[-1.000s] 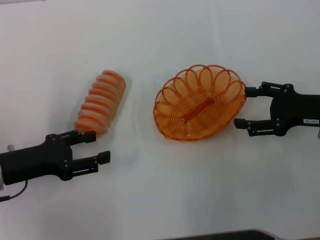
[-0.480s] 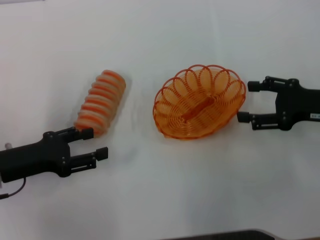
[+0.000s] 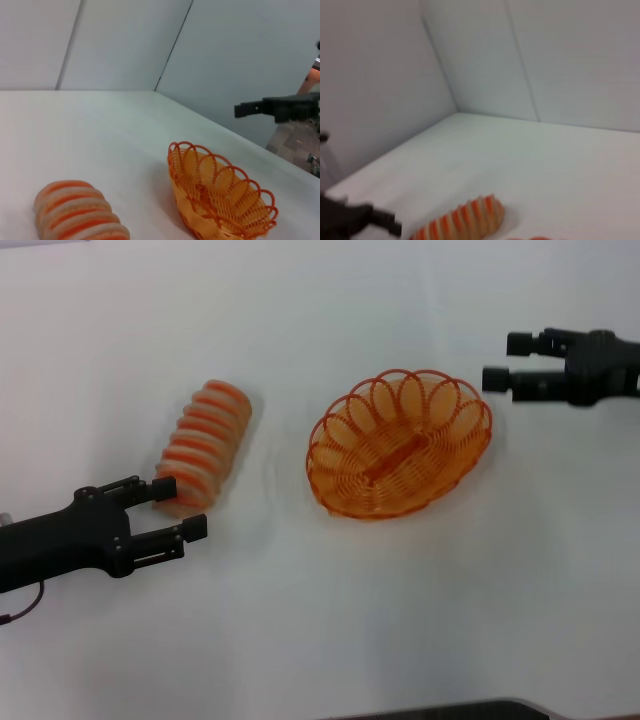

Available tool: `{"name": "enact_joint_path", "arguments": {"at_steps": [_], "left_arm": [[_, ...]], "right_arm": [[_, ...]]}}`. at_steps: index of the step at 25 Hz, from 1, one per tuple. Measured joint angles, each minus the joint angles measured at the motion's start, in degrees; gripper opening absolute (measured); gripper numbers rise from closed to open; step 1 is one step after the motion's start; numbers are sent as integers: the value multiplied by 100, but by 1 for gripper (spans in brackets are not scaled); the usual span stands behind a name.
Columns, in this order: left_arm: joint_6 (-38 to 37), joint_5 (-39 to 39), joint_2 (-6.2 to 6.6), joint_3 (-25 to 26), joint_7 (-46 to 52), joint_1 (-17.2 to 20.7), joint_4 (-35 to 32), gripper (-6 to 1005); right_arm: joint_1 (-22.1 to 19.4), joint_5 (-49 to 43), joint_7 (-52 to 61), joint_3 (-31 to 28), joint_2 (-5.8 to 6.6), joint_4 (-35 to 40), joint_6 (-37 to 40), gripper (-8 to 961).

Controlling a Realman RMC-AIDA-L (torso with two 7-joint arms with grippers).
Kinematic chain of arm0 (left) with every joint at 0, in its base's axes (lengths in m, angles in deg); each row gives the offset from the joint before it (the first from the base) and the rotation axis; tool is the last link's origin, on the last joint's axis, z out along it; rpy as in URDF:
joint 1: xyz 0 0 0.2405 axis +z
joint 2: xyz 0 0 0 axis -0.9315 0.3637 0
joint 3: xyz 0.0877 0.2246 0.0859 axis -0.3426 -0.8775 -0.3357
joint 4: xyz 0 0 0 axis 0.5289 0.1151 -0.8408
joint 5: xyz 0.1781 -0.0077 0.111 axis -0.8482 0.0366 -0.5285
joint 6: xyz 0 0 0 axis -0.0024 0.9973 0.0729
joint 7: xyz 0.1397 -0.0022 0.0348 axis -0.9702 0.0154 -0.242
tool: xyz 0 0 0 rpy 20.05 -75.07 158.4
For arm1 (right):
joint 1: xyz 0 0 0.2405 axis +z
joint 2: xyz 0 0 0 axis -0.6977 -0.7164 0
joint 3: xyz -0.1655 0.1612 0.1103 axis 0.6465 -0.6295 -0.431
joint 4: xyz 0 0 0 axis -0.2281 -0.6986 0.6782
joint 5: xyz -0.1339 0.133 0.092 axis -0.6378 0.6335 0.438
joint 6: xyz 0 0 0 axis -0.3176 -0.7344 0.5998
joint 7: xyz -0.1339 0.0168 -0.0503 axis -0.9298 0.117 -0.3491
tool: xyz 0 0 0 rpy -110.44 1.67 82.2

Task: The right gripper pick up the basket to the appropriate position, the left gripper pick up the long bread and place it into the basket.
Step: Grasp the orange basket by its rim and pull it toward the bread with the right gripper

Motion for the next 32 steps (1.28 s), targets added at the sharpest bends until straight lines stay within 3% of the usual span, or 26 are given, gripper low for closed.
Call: {"name": "enact_joint_path", "arguments": {"at_steps": [9, 16, 32], "left_arm": [[-58, -17, -77, 15, -37, -23, -140, 777], [-69, -46, -116, -14, -70, -63, -221, 777], [-6, -44, -115, -28, -92, -81, -319, 776]], "right_arm": [[665, -474, 1988, 133, 200, 6, -332, 892], [1141, -1312, 3034, 228, 199, 110, -717, 885], [1404, -2194, 4174, 815, 158, 97, -1567, 870]]}}
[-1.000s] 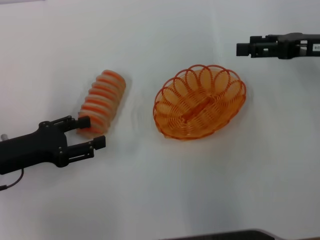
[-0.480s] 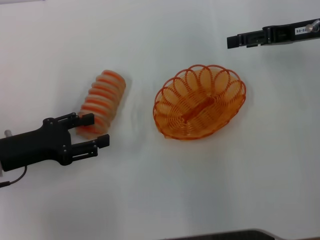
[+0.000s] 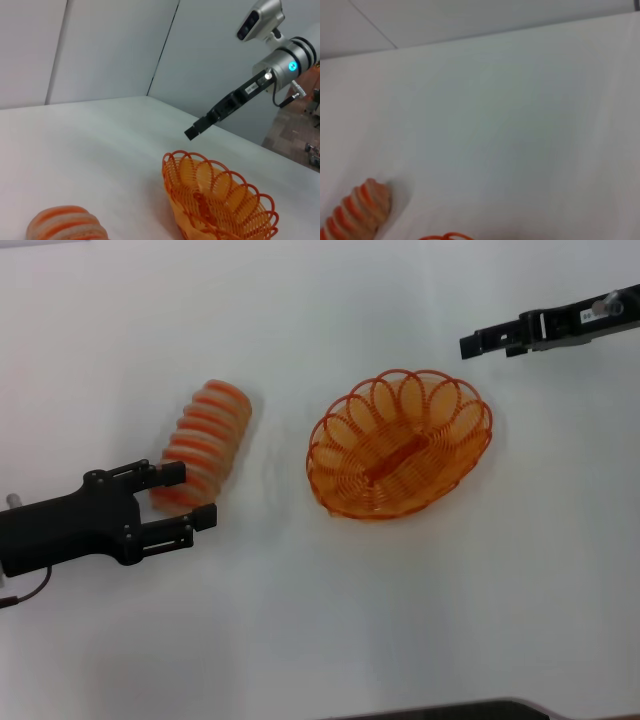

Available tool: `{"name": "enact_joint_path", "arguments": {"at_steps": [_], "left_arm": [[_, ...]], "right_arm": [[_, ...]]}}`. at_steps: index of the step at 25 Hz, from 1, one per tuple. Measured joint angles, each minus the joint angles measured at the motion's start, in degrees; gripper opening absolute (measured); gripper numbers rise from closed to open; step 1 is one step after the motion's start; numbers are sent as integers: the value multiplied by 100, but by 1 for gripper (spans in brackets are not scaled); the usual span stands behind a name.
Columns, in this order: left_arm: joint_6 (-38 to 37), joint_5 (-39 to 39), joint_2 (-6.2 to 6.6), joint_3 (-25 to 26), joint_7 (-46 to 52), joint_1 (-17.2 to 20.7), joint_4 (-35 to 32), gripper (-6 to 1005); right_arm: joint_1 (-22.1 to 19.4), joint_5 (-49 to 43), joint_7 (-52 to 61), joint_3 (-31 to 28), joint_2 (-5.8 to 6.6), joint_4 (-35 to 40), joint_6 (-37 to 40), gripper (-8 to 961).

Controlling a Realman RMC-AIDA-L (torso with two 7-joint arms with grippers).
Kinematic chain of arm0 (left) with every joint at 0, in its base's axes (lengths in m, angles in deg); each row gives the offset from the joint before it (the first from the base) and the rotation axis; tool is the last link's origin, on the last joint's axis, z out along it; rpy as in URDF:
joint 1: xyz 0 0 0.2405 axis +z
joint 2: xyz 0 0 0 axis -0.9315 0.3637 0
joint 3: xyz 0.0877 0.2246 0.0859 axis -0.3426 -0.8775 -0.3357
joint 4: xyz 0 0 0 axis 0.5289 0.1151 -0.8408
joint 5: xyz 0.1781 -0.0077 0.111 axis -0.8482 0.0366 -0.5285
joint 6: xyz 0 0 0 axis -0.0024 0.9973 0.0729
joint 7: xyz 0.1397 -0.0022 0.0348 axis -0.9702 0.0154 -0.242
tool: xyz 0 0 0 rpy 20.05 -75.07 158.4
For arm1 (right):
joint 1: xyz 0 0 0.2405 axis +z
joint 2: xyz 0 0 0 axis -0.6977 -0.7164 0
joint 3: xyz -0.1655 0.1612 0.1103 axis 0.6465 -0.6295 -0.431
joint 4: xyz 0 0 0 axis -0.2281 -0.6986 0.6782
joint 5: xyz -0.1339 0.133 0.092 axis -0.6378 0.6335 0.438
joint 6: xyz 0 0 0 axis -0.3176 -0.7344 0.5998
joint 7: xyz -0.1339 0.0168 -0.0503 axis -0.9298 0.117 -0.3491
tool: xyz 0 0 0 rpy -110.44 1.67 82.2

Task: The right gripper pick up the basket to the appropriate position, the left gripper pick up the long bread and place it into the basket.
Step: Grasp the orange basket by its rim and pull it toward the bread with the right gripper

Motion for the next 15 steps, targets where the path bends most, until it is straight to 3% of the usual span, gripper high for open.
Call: {"name": "enact_joint_path", "arguments": {"at_steps": [15], "left_arm": [[8, 1, -41, 4, -10, -3, -41, 775]], "right_arm": [[163, -138, 135, 932, -89, -237, -157, 857]]}}
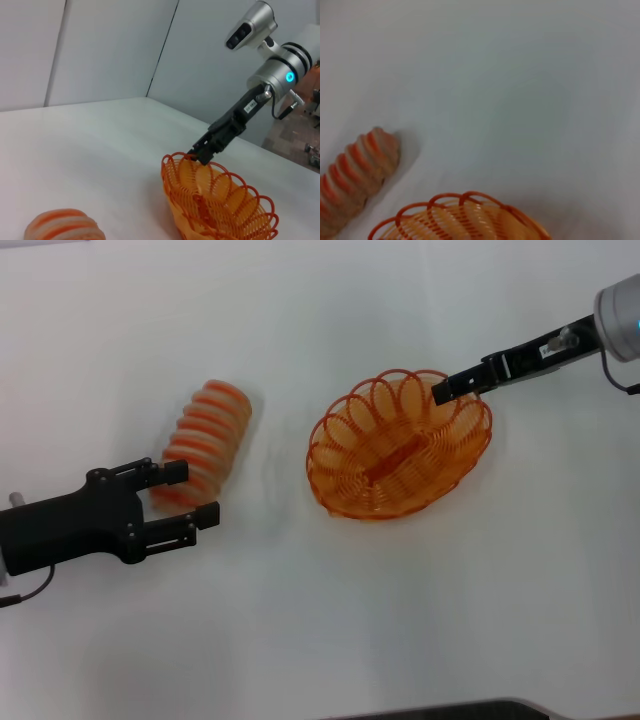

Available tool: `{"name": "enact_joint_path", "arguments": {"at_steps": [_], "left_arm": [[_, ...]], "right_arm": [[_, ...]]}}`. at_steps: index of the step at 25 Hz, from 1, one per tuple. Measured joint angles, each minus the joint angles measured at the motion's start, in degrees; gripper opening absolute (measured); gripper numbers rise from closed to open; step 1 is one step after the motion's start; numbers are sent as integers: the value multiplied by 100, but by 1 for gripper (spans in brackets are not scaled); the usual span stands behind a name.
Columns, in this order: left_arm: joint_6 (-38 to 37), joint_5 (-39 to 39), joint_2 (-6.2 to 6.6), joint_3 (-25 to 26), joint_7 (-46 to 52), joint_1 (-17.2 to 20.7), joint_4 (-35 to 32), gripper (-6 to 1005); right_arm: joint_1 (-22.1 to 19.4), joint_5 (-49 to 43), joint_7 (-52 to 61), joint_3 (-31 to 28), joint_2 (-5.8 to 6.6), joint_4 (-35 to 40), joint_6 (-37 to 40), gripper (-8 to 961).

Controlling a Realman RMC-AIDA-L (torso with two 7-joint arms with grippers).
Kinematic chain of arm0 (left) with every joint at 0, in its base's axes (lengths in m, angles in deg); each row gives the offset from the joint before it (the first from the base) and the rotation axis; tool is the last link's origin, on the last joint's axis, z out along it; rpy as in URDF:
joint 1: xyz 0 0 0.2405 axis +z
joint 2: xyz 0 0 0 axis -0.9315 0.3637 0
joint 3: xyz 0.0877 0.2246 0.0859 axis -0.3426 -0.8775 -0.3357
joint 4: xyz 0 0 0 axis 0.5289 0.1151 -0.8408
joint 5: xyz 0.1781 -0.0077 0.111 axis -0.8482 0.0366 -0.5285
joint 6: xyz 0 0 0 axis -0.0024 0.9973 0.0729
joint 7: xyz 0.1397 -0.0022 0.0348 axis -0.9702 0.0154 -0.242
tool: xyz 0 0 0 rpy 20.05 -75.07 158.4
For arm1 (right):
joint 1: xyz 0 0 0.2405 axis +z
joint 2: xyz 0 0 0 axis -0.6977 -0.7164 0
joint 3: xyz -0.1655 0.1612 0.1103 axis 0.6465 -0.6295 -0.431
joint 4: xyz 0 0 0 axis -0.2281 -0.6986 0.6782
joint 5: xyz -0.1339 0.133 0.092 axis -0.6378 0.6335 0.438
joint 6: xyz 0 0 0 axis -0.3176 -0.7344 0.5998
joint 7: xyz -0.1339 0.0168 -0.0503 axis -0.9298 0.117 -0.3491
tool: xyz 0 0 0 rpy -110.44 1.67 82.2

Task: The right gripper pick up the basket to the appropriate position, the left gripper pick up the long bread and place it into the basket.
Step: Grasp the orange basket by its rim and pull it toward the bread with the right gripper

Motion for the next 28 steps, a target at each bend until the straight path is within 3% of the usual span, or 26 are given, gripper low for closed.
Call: {"name": "enact_joint_path", "arguments": {"at_steps": [6, 16, 28], "left_arm": [[-1, 0, -10, -6, -7, 0, 0, 775], [-45, -1, -15, -10, -49, 35, 0, 774], [-54, -10, -30, -27, -53, 41, 0, 771]], "right_arm": [[21, -10, 7, 118, -1, -67, -78, 851], [64, -14, 77, 157, -10, -163, -100, 655], [123, -15, 78, 232, 10, -340, -128, 235]]}}
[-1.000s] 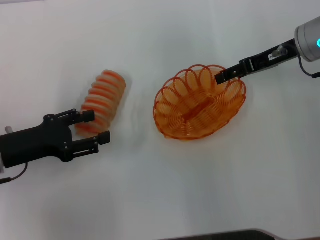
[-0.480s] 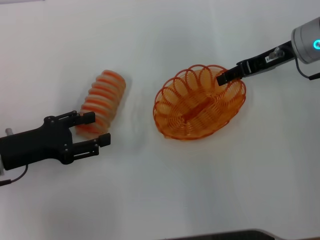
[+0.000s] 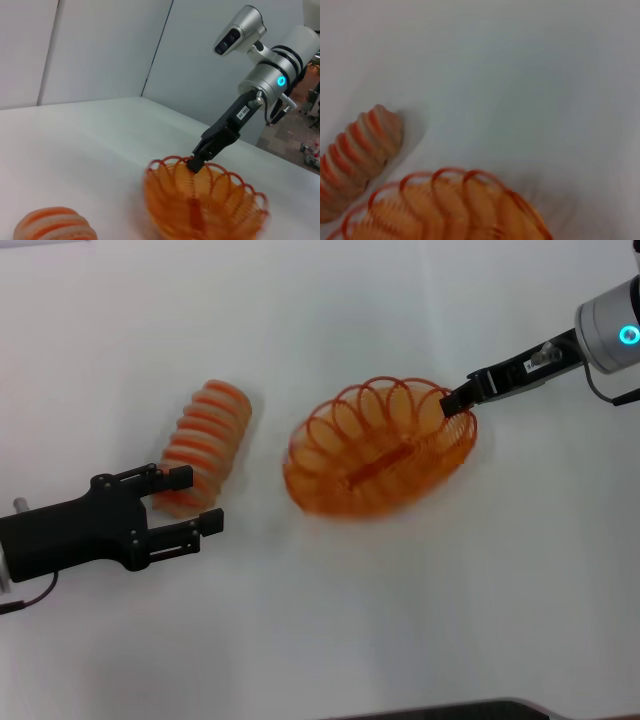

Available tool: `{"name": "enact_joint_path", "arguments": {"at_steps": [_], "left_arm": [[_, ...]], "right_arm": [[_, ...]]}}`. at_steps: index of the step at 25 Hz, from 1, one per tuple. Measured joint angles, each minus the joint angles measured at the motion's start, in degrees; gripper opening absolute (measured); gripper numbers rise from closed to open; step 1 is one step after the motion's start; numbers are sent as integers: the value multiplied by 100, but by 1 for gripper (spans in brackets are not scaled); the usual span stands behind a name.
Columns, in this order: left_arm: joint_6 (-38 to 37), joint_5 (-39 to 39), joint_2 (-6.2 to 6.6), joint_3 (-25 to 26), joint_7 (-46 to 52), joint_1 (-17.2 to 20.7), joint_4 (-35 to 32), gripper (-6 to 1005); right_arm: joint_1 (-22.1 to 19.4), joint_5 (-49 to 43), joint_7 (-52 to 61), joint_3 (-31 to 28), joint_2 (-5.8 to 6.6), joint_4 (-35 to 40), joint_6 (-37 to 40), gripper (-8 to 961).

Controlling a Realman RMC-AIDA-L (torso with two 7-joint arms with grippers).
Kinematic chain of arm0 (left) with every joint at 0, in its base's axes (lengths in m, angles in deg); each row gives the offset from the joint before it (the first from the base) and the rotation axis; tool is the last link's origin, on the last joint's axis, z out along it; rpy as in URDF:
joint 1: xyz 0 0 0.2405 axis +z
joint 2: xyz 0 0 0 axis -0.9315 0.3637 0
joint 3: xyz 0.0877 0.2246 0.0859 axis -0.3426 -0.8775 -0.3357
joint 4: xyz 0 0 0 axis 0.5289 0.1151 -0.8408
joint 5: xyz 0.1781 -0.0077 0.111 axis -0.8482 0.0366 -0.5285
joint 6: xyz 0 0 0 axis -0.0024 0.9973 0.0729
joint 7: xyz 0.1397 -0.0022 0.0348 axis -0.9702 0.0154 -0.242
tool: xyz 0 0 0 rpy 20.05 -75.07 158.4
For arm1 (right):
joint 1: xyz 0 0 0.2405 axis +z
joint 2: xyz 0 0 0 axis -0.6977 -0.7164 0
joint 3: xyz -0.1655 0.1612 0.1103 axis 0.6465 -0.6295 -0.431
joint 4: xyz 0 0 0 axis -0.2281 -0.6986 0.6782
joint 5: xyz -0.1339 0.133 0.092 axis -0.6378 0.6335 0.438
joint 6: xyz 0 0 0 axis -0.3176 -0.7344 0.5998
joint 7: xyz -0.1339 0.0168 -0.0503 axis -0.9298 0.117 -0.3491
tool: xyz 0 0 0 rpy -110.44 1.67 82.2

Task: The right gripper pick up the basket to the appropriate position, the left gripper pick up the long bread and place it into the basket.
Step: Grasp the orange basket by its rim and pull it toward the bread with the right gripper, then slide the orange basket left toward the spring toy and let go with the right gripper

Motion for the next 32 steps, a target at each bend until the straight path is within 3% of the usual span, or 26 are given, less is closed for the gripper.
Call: {"name": "enact_joint_path", "arguments": {"at_steps": [7, 22, 32], "left_arm": [[0, 0, -1, -6, 0, 3, -1, 767], [12, 1, -32, -9, -14, -13, -177, 768], [69, 1, -69, -8, -94, -42, -236, 768]], "right_arm": [[-50, 25, 0, -45, 20, 6, 26, 86], [-103, 71, 342, -616, 36, 59, 239, 83], [-47, 72, 896, -617, -100, 62, -122, 83]]}}
